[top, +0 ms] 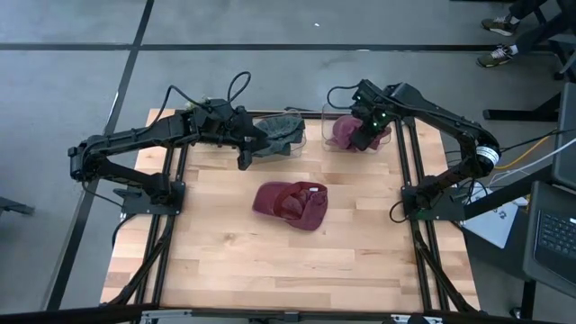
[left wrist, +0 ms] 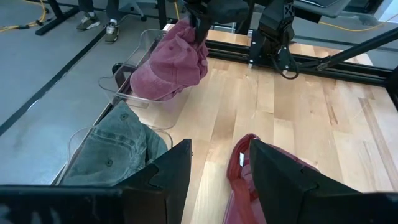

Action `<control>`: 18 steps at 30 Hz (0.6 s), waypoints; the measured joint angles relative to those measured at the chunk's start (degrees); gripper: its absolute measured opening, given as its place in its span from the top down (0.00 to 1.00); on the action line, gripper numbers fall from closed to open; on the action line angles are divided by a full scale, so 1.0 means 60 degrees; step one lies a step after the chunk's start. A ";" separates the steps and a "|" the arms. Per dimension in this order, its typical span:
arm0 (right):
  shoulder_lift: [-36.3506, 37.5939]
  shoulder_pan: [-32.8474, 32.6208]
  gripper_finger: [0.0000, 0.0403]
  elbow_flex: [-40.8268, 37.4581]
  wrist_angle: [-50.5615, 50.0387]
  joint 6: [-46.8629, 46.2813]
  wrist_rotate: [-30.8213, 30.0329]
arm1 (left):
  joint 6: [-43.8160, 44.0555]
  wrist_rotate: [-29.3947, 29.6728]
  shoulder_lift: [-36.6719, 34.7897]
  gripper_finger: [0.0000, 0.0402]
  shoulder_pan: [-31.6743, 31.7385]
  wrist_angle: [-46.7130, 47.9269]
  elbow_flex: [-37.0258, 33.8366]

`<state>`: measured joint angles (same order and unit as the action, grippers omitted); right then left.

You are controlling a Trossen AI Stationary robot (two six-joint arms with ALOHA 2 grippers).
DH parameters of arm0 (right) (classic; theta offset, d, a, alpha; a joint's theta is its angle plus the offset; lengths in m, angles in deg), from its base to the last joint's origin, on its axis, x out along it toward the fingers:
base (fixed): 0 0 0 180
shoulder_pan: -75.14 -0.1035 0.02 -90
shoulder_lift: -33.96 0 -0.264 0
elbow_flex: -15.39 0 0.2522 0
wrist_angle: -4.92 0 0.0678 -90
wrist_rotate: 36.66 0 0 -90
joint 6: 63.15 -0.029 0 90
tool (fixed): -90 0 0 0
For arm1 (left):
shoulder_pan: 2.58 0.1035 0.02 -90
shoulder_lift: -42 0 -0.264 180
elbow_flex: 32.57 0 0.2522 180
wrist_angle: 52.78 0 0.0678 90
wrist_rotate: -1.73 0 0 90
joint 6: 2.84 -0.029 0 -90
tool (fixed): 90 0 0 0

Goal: Pick & Place hat
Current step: Put the bottom red cap on the red cap in the right transparent bin

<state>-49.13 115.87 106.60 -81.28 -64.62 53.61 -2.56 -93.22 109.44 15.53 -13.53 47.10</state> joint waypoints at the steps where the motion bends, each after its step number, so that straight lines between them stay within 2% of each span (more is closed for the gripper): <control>1: 0.0000 0.0000 0.86 0.0000 -0.0043 0.0029 -0.0003 | 0.0000 -0.0001 0.0000 0.61 0.0000 0.0000 0.0000; 9: 0.0000 0.0000 0.60 0.0000 -0.0060 0.0113 0.0190 | 0.0000 -0.0001 0.0000 0.61 0.0000 0.0000 0.0000; 11: 0.0000 0.0007 0.53 0.0000 -0.0062 0.0312 0.0746 | 0.0000 -0.0001 0.0000 0.61 0.0000 0.0000 0.0000; 15: 0.0000 0.0004 0.41 0.0000 -0.0190 0.1191 0.2689 | 0.0000 -0.0001 0.0000 0.61 0.0000 0.0000 0.0000; 18: -0.0004 -0.0007 0.38 0.0141 -0.0303 0.1249 0.2573 | 0.0000 -0.0001 0.0000 0.61 0.0000 0.0000 0.0000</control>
<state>-49.16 115.82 107.45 -83.10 -57.13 69.05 -2.56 -93.22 109.44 15.53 -13.53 47.10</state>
